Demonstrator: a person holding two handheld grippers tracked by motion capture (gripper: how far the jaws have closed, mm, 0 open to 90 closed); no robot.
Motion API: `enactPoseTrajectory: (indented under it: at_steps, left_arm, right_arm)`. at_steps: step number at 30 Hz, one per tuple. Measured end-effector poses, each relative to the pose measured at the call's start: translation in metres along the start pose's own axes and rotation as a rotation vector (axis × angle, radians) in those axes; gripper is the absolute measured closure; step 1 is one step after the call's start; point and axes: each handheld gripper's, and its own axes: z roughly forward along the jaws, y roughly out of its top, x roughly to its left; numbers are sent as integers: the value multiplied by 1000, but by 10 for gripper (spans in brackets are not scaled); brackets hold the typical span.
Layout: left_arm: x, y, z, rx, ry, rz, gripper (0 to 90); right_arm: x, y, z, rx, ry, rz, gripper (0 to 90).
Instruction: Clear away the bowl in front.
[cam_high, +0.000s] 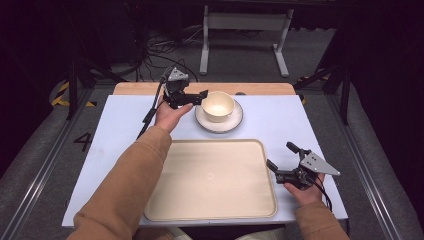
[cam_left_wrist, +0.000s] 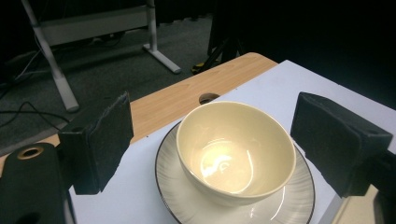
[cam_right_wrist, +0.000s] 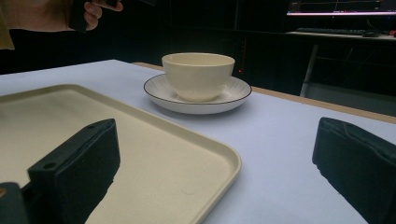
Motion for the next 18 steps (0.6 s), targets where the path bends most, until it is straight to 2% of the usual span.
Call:
enactPoseTrajectory:
  at_steps: [7,9,11,15,18]
  left_arm:
    - [3,-1,14,54,29,-31,154]
    - [4,-2,21,101,26,-34,167]
    - [4,-4,27,127,30,-43,177]
    - [6,-10,37,155,14,-65,189]
    - [9,-15,46,181,-2,-100,175]
  right_arm:
    - [1,0,0,0,-8,-1,14]
    - [0,0,0,0,-9,1,16]
    - [0,0,0,2,-10,2,16]
    - [1,0,1,3,-11,1,17]
    - [1,0,0,4,-13,-4,17]
